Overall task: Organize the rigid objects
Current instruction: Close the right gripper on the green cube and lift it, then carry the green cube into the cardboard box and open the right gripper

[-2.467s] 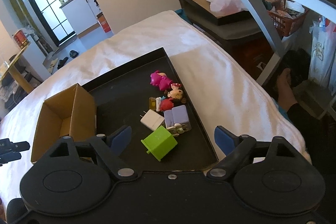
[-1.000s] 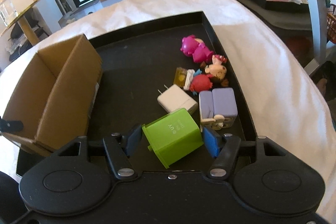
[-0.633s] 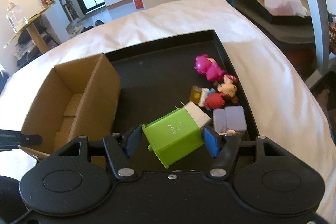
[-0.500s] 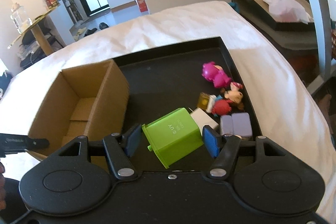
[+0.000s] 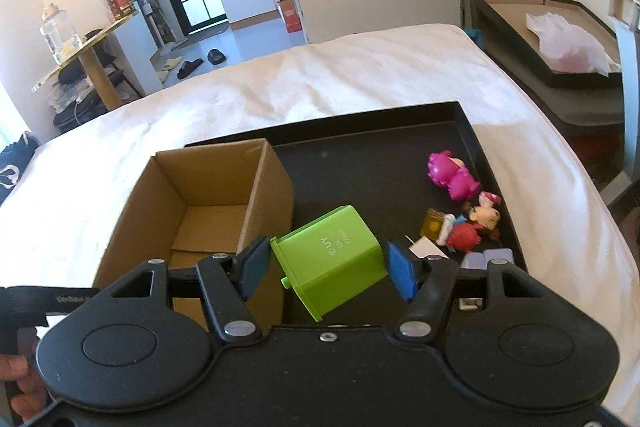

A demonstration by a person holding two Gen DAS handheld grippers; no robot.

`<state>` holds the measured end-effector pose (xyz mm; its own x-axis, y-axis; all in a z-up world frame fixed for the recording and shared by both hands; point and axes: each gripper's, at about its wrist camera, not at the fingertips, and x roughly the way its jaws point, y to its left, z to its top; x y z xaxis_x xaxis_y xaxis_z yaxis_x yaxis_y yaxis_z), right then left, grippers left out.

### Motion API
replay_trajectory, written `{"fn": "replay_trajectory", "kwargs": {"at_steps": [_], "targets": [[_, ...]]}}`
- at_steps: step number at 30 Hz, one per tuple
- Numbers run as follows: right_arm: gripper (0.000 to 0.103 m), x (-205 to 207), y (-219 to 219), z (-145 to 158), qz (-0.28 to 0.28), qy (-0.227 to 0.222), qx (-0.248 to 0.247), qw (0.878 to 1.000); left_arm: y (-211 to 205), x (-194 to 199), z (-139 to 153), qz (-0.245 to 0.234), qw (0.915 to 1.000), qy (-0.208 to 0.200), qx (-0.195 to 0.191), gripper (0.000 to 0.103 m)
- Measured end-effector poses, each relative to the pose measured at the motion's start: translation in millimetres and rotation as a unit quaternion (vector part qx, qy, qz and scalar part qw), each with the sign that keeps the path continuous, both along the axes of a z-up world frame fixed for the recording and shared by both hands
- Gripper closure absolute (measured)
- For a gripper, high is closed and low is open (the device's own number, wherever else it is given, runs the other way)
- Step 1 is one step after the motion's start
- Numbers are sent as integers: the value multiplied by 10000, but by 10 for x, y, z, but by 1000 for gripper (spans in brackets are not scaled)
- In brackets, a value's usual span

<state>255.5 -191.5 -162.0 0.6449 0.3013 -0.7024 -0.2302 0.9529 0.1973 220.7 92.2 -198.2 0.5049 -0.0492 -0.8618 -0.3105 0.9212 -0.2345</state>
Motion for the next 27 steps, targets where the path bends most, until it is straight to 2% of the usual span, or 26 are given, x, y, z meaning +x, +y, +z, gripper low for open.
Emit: {"fn": "replay_trajectory", "kwargs": {"at_steps": [17,27], "targets": [[41,122,577,252,554,-188,86,9982,54,-17,-12,1,9997,-39,-224,84],[41,128,1020,142,1074,-87,40,9942,71,-14,-17,26,9996,-48,-267,84]]}}
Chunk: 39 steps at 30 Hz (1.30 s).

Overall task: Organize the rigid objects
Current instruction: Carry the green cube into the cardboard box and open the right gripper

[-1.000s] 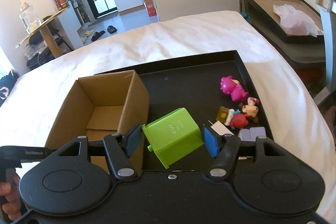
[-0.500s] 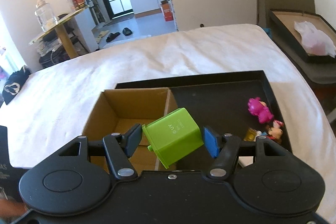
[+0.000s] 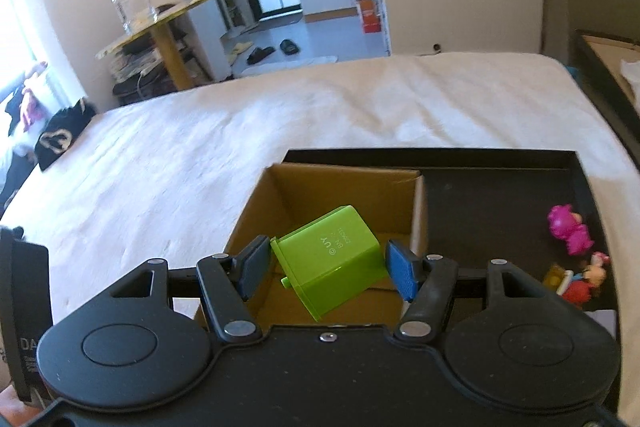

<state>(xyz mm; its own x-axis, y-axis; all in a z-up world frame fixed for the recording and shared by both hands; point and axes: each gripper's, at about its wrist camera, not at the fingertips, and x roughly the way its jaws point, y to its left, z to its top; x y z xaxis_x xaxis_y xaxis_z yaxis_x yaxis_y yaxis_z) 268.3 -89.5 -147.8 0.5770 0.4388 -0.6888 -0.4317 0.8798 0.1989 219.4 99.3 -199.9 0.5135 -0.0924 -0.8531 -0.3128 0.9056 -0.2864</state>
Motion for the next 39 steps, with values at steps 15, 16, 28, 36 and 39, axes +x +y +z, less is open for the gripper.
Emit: {"fn": "replay_trajectory", "kwargs": {"at_steps": [15,16,28,36,39], "targets": [[30,72,146,-182,-23,208,-79,9997,-60,22,11,-219,9997,49,94,83],[28,70,113,-168,-75,202,-27,9998,-54,29,3,-218,9997,87,100,83],[27,-18,-473,26,-414,338,498,9973,-145,90,64,-384,9983,269,336,80],[27,-30,-868,4,-739,266,628,9949,-270,73,167,-520,9961,298,649,50],[27,-43,-999,-37,-834,259,647,9941,-312,71,238,-553,9949,254,800,38]]}}
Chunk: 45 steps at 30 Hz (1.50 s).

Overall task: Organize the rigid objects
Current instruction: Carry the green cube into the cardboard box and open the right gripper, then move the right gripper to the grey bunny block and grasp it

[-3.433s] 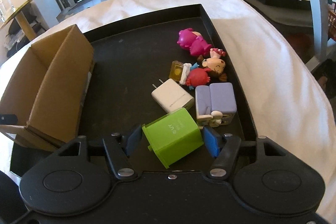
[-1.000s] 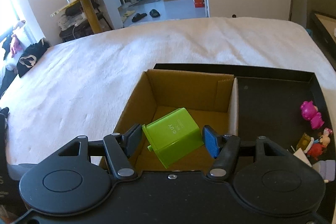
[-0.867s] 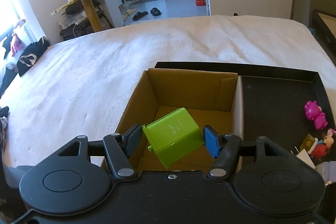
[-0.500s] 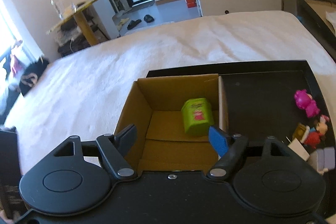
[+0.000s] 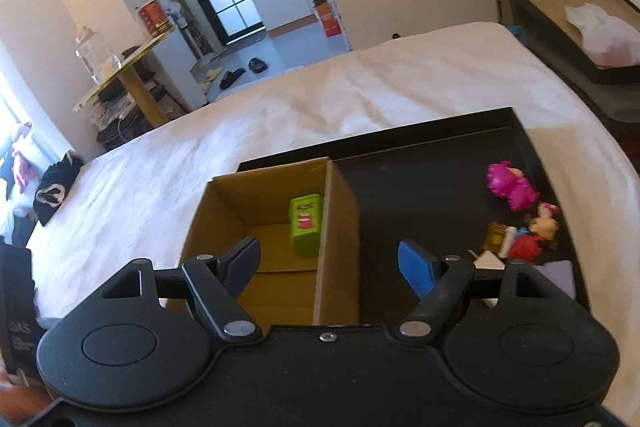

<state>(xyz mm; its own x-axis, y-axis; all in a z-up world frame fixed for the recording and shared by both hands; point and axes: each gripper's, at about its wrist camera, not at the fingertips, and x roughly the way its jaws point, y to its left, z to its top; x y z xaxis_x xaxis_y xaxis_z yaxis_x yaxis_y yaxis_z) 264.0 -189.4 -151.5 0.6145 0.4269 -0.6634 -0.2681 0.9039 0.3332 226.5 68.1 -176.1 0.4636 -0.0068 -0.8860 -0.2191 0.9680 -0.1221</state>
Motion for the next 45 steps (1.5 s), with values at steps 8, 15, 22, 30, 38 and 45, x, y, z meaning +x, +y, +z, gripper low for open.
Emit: {"fn": "replay_trajectory", "kwargs": {"at_steps": [8,15,22,30,38,45], "targets": [[12,-41,-401,-113,-333,7,107,9994,-135,15,169,-84,9997,-97,200,25],[8,-55,-681,-265,-693,54,250,9973,-253,42,268,-54,9992,-94,374,20],[6,-27,-927,-383,-1091,148,383,9932,-396,120,377,-29,9990,-141,419,18],[6,1,-1163,-596,-1576,324,290,9866,-531,269,392,-24,9985,-93,531,18],[12,-44,-1338,-815,-1745,411,258,9835,-682,357,379,-23,9977,-93,677,18],[27,11,-1464,-976,-1817,526,306,9815,-879,429,344,-283,9964,-73,791,18]]}}
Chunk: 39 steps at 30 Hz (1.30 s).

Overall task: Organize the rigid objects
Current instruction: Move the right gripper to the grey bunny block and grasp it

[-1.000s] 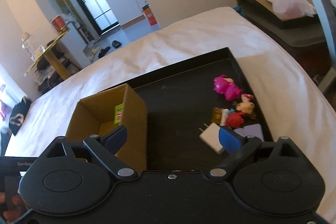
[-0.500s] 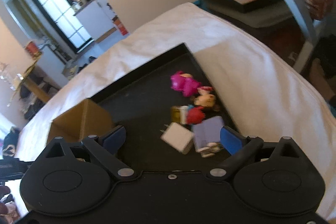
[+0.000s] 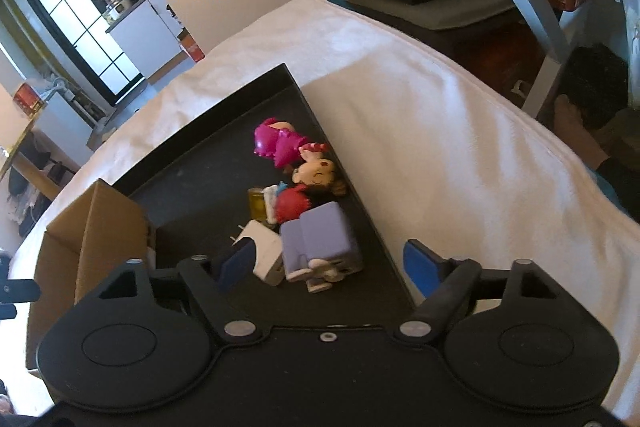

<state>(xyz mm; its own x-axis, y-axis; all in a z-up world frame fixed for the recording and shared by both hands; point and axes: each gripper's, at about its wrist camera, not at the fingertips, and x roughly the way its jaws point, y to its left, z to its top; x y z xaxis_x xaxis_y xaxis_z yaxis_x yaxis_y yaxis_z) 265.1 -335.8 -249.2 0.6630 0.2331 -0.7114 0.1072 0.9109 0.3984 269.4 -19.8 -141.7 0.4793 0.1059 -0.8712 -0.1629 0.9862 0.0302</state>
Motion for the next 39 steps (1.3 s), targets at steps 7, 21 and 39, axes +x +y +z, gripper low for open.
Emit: {"fn": "replay_trajectory", "kwargs": {"at_steps": [7,21,39], "targets": [[33,72,58,-45,154,-118,-77,9998,-102,83,-71,-150,9998,127,91,18],[43,180,340,-232,697,-94,-788,9944,94,125,-133,99,9992,248,301,18],[59,142,518,-28,956,-245,-1054,9895,571,-6,-208,591,9979,198,170,18]]}}
